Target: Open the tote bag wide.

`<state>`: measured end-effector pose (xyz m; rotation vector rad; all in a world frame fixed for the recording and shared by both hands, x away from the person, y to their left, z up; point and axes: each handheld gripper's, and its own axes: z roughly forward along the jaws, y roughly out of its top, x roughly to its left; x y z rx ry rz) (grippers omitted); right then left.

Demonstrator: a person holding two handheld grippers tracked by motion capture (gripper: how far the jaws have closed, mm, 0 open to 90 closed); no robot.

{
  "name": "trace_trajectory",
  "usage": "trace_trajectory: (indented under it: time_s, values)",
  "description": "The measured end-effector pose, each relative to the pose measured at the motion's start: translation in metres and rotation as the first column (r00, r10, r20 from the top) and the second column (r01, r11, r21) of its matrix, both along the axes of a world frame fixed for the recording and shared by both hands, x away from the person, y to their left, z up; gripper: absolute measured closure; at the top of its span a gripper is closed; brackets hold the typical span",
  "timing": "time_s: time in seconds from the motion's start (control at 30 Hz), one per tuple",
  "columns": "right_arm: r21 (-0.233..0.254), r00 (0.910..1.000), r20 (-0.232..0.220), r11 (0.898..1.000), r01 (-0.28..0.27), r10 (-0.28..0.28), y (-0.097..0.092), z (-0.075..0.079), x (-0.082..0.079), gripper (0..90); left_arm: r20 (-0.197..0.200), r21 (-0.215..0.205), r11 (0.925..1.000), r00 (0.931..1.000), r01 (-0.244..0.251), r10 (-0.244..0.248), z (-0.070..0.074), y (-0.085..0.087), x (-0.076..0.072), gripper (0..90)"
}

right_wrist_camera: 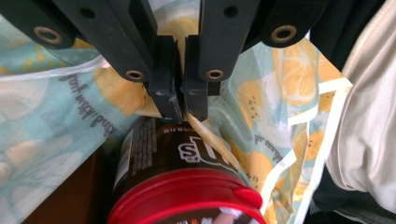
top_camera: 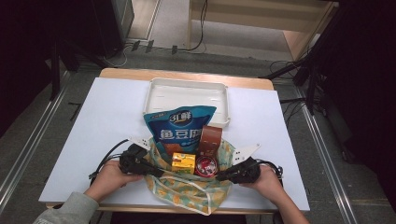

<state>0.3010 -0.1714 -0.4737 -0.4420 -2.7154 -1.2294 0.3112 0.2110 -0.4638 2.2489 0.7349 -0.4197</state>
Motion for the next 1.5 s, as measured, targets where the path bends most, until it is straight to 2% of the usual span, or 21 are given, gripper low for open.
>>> trace_trajectory:
  time_s: [0.1,0.3,0.53,0.57,0.67,0.83,0.97,1.07,1.13,1.23,1.37,1.5]
  values:
    - [-0.009,1.0000,-0.006,1.000,0.000,0.000,0.000,-0.003,0.003,87.1,-0.014,0.013,0.9999,0.9999,-0.005,0.005,-0.003,-0.001,0.003,90.0]
    - [-0.024,0.9998,-0.017,1.000,-0.004,0.003,0.000,-0.007,0.007,87.1,-0.002,0.018,0.9998,1.0000,0.000,0.000,-0.006,0.000,0.004,90.0]
    - [-0.031,1.0000,-0.006,1.000,0.003,-0.004,-0.001,-0.007,0.006,88.3,-0.005,0.013,0.9999,1.0000,-0.002,0.002,-0.007,0.002,0.004,90.0]
    - [-0.039,0.9998,0.019,0.999,-0.004,0.005,-0.001,-0.007,0.004,88.4,-0.002,0.017,0.9999,1.0000,-0.001,0.001,-0.007,0.002,0.004,90.0]
    - [-0.046,0.9994,0.035,0.999,-0.004,0.006,0.000,-0.006,0.002,88.1,0.009,0.032,0.9995,1.0000,-0.003,0.003,-0.005,0.005,0.004,90.0]
    - [-0.047,0.9998,0.022,0.999,0.002,-0.001,-0.002,-0.006,0.003,88.0,0.003,0.030,0.9995,1.0000,-0.006,0.006,-0.005,0.007,0.004,90.0]
    - [-0.050,0.9997,-0.014,0.999,0.018,-0.019,-0.003,-0.005,0.003,89.2,0.001,0.042,0.9991,1.0000,-0.004,0.004,-0.004,0.008,0.004,90.0]
    - [-0.053,0.9996,-0.017,0.998,0.021,-0.022,-0.004,-0.005,0.003,89.3,-0.006,0.045,0.9990,1.0000,-0.004,0.004,-0.004,0.009,0.003,90.0]
    - [-0.053,0.9994,-0.022,0.998,0.025,-0.026,-0.004,-0.005,0.002,89.2,-0.024,0.036,0.9993,0.9996,-0.012,0.013,-0.005,0.010,0.004,90.0]
    - [-0.051,0.9997,-0.022,0.999,0.011,-0.012,-0.004,-0.005,0.003,85.9,-0.040,0.035,0.9993,0.9991,-0.013,0.015,-0.004,0.011,0.005,90.0]
    - [-0.041,0.9998,-0.020,0.999,-0.007,0.006,-0.004,-0.003,0.000,76.3,-0.009,0.014,0.9999,1.0000,0.002,-0.002,0.001,0.012,0.001,78.9]
    - [-0.021,0.9997,-0.021,1.000,-0.012,0.011,-0.005,0.002,-0.003,68.1,0.006,0.003,1.0000,0.9999,0.010,-0.010,0.006,0.014,-0.003,71.3]
